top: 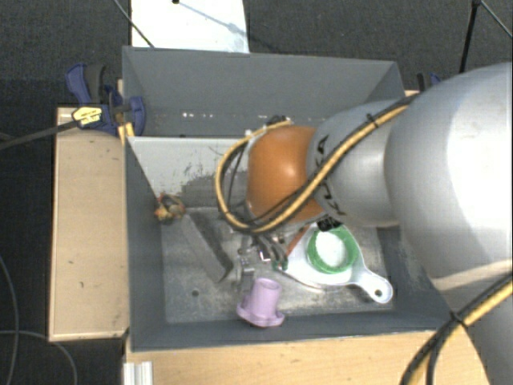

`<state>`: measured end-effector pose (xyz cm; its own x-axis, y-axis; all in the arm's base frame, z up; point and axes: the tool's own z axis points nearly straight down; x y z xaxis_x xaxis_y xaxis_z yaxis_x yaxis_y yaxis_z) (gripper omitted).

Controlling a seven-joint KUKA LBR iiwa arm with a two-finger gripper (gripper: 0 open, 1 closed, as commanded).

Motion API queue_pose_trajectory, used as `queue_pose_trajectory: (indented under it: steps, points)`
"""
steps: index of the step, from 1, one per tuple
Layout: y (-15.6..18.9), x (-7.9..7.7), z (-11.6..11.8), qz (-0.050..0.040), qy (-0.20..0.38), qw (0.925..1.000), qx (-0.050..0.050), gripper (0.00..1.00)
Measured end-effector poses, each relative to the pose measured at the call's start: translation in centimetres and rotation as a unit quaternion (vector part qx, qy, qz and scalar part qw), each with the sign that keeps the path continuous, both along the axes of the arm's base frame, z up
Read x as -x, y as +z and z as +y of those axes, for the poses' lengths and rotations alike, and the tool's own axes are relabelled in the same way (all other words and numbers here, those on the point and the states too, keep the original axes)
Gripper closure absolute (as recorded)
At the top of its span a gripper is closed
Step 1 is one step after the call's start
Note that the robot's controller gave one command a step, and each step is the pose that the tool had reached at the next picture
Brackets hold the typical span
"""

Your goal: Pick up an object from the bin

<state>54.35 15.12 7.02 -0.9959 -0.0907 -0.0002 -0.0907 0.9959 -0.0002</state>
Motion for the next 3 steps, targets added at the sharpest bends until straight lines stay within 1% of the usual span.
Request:
queue_pose_trajectory:
  steps: [1, 2, 3]
  points:
    - [2.4, -1.3, -0.5, -0.0009, 0.015, 0.9999, -0.001, 0.0]
    - [2.1, -2.0, -2.0, -0.001, -0.131, 0.9913, -0.001, 0.0]
    - [0.6, -3.1, -4.3, -0.0011, -0.068, 0.9977, 0.0, 0.0]
